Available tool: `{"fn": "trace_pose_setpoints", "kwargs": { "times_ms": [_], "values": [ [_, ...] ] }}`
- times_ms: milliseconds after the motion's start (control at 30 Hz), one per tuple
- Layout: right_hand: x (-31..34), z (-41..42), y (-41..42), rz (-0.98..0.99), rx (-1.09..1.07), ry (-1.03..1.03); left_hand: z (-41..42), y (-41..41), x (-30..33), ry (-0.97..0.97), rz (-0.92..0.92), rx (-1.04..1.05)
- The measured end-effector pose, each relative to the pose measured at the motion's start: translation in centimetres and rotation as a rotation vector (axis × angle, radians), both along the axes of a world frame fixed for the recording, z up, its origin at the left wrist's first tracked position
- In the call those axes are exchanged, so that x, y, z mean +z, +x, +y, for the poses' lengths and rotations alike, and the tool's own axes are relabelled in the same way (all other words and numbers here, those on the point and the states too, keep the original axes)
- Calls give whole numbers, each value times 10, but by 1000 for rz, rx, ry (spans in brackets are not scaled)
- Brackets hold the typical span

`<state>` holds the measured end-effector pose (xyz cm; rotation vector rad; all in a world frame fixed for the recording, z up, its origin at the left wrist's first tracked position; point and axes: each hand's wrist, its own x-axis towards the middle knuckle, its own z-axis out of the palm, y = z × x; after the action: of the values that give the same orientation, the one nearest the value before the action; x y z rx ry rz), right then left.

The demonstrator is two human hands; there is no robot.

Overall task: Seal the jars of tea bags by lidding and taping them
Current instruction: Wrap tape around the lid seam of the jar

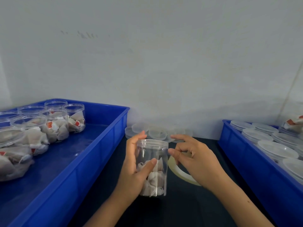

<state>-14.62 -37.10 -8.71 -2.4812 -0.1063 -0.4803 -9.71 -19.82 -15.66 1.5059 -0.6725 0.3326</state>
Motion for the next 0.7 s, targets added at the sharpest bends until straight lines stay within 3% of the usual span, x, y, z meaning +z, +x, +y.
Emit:
{"fn": "trace_pose_setpoints", "kwargs": {
  "times_ms": [167, 700],
  "values": [
    [2, -1, 1, 65, 104, 49, 5, 1, 5, 101, -28, 62],
    [5, 3, -3, 43, 75, 72, 3, -8, 14, 35, 10, 65]
  ]
}}
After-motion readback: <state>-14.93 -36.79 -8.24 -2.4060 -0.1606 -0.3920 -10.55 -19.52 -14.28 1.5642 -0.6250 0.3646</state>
